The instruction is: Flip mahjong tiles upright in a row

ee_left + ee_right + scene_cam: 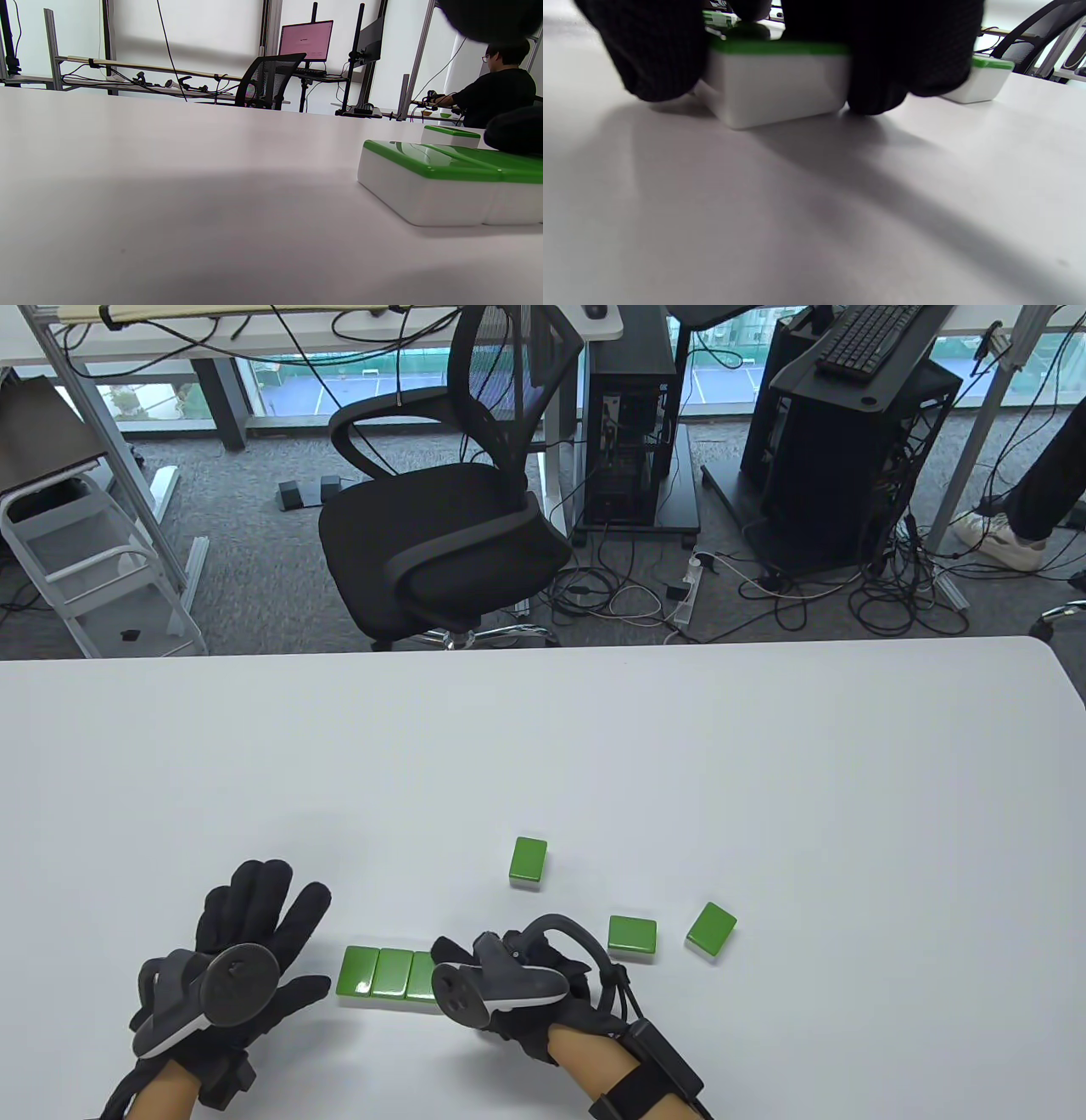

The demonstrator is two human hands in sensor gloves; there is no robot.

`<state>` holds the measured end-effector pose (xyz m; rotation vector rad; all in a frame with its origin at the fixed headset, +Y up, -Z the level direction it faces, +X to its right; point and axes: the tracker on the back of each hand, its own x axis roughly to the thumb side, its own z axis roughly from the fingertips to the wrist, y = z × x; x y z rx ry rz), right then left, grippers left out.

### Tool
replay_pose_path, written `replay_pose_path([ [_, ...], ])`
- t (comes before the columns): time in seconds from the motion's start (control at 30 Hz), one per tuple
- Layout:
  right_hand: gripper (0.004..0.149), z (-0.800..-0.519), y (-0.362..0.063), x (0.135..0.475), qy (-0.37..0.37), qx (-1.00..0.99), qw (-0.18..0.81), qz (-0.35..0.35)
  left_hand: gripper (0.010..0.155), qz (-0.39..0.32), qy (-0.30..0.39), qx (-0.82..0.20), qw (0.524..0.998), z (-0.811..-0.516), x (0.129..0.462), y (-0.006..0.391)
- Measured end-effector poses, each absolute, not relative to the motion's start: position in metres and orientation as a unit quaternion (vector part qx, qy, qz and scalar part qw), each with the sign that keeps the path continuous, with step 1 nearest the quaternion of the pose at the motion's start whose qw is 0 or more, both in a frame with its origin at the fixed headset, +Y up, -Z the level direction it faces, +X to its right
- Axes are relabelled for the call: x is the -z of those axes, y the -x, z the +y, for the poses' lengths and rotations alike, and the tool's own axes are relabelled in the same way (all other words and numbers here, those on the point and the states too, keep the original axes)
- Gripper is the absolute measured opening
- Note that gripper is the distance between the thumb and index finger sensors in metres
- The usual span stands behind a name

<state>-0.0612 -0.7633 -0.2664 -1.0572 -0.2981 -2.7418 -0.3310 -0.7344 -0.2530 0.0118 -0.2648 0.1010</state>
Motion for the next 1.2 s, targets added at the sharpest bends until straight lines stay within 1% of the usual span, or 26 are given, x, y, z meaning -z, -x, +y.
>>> replay_pose_path([
  [0.17, 0.083, -0.762, 0.060, 0.266, 0.359, 0.923, 0.097, -0.103, 0.092, -0.132, -0.001, -0.047, 0.990, -0.735, 0.253, 0.330],
  [0.23, 0.083, -0.756, 0.058, 0.272, 0.351, 0.923, 0.082, -0.133, 0.092, -0.133, 0.000, -0.046, 0.990, -0.735, 0.253, 0.330],
  [0.27, 0.084, -0.749, 0.056, 0.277, 0.340, 0.926, 0.065, -0.149, 0.092, -0.134, 0.001, -0.045, 0.990, -0.735, 0.253, 0.329],
  [0.33, 0.082, -0.733, 0.051, 0.290, 0.334, 0.929, 0.019, -0.157, 0.092, -0.133, 0.001, -0.046, 0.990, -0.734, 0.253, 0.330],
  [0.4, 0.082, -0.713, 0.043, 0.308, 0.297, 0.943, -0.030, -0.144, 0.092, -0.135, -0.001, -0.053, 0.989, -0.734, 0.253, 0.330],
  [0.47, 0.083, -0.702, 0.036, 0.323, 0.261, 0.956, -0.044, -0.130, 0.092, -0.137, -0.002, -0.050, 0.989, -0.733, 0.253, 0.330],
  [0.53, 0.085, -0.697, 0.030, 0.339, 0.235, 0.963, -0.031, -0.128, 0.091, -0.137, -0.002, -0.048, 0.989, -0.733, 0.253, 0.330],
  [0.63, 0.086, -0.705, 0.025, 0.359, 0.189, 0.972, 0.002, -0.141, 0.092, -0.138, 0.000, -0.044, 0.989, -0.734, 0.253, 0.329],
  [0.7, 0.086, -0.721, 0.023, 0.370, 0.167, 0.971, 0.011, -0.168, 0.092, -0.138, 0.001, -0.044, 0.989, -0.734, 0.253, 0.329],
  [0.87, 0.084, -0.755, 0.026, 0.385, 0.146, 0.967, 0.041, -0.203, 0.092, -0.140, 0.002, -0.045, 0.989, -0.735, 0.253, 0.329],
  [0.97, 0.081, -0.764, 0.026, 0.392, 0.126, 0.967, 0.032, -0.217, 0.092, -0.141, 0.005, -0.042, 0.989, -0.735, 0.253, 0.328],
  [1.07, 0.077, -0.771, 0.025, 0.397, 0.122, 0.965, 0.007, -0.231, 0.091, -0.142, 0.006, -0.040, 0.989, -0.735, 0.253, 0.327],
  [1.13, 0.070, -0.775, 0.024, 0.397, 0.127, 0.963, 0.008, -0.239, 0.091, -0.143, 0.006, -0.041, 0.989, -0.735, 0.253, 0.327],
  [1.2, 0.069, -0.775, 0.024, 0.396, 0.134, 0.966, -0.001, -0.221, 0.092, -0.144, 0.007, -0.040, 0.989, -0.736, 0.253, 0.326],
])
